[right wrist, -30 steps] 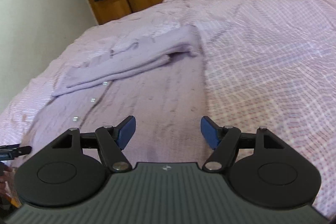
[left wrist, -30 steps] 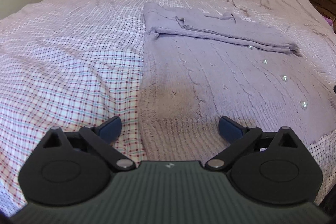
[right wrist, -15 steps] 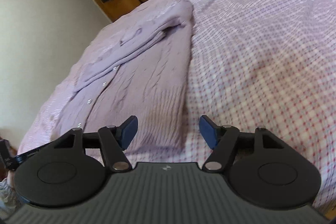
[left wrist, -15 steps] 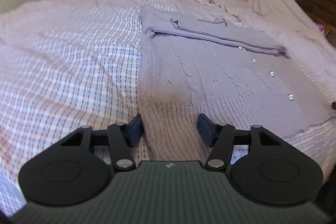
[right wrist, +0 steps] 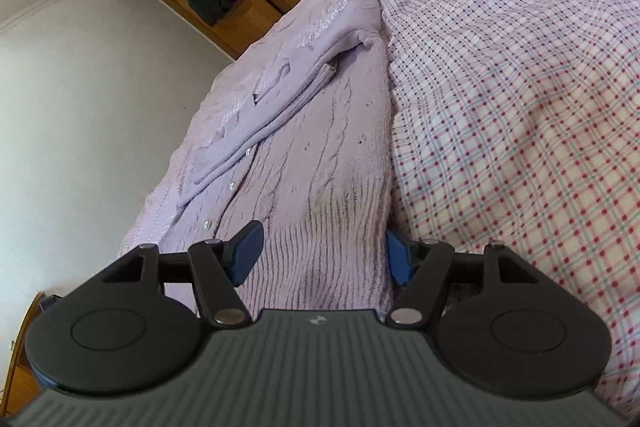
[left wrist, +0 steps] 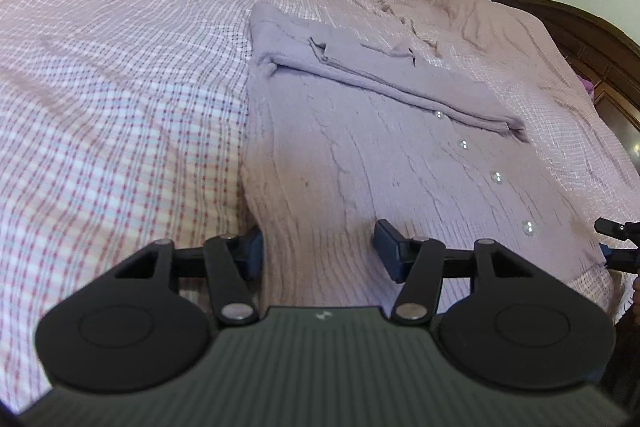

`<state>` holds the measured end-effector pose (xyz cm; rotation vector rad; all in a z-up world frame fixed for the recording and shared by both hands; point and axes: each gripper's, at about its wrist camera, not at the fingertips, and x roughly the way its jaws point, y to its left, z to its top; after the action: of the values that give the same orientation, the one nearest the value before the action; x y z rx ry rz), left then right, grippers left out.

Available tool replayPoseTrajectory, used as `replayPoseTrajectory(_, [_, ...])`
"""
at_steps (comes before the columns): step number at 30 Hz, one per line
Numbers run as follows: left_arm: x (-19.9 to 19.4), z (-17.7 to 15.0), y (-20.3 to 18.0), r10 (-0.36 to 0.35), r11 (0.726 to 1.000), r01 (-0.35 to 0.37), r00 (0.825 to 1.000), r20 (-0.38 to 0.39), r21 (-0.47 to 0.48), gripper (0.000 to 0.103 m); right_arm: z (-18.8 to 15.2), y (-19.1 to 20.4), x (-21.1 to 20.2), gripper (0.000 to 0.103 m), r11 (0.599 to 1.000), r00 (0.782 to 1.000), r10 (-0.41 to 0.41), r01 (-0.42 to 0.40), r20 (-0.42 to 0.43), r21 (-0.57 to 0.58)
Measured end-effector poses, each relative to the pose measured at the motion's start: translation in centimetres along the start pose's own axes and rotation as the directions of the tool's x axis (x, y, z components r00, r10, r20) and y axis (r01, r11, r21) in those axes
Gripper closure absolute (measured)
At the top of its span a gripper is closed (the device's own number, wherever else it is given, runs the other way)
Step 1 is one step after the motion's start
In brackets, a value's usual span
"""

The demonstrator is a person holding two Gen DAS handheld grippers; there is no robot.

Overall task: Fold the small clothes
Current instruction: 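Grasp the ribbed cardigan hem with the left gripper while the right gripper grasps beside it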

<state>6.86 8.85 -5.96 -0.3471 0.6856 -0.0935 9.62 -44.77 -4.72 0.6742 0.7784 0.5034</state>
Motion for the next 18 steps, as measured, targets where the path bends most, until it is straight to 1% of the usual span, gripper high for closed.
replayPoseTrajectory(3, [-0.9, -0.6, -0.2, 0.007, 1.0, -0.007, 1.0, -0.016, 0.0, 0.055, -0.4, 0.1, -0.3, 0.031, 1.0, 1.0, -0.001, 0.001, -0.004, -0.021])
replayPoseTrajectory(5, [-1.5, -1.1, 0.2, 0.005, 0.999, -0.006, 1.0, -0.022, -0.034, 0.067, -0.7, 0.0, -0.5, 0.031, 1.0, 1.0, 0.002, -0.002, -0.004, -0.024])
replayPoseTrajectory(6, [-1.7, -1.2, 0.3, 0.008, 0.999, -0.009, 1.0, -0.027, -0.042, 0.076, -0.9, 0.0, -0.6, 0.031, 1.0, 1.0, 0.003, -0.003, -0.004, -0.024])
replayPoseTrajectory(8, [-1.9, -1.4, 0.8, -0.002, 0.998, -0.001, 0.999, -0.034, -0.068, 0.081, -1.1, 0.1, -0.8, 0.031, 1.0, 1.0, 0.002, -0.002, -0.002, -0.024])
replayPoseTrajectory(10, [-2.1, -1.5, 1.2, -0.019, 0.996, 0.016, 0.999, -0.037, -0.088, 0.081, -1.3, 0.2, -0.8, 0.031, 1.0, 1.0, -0.002, 0.002, -0.003, -0.026])
replayPoseTrajectory(15, [-1.9, -1.8, 1.0, -0.013, 0.998, 0.01, 0.999, -0.039, -0.07, 0.079, -1.6, 0.3, -0.6, 0.031, 1.0, 1.0, 0.008, -0.008, -0.014, -0.024])
replayPoseTrajectory(16, [-1.6, -1.6, 0.7, -0.009, 0.998, 0.006, 0.999, -0.045, -0.063, 0.079, -1.6, 0.3, -0.4, 0.033, 0.999, 0.999, 0.03, -0.03, -0.026, -0.027])
replayPoseTrajectory(17, [-1.5, -1.5, 0.7, -0.008, 0.998, 0.005, 0.999, -0.051, -0.06, 0.079, -1.7, 0.3, -0.2, 0.04, 0.998, 0.998, 0.055, -0.056, -0.039, -0.027])
replayPoseTrajectory(18, [-1.6, -1.5, 0.7, -0.007, 0.998, 0.004, 0.999, -0.053, -0.065, 0.079, -1.8, 0.2, 0.0, 0.043, 0.998, 0.997, 0.06, -0.062, -0.045, -0.025])
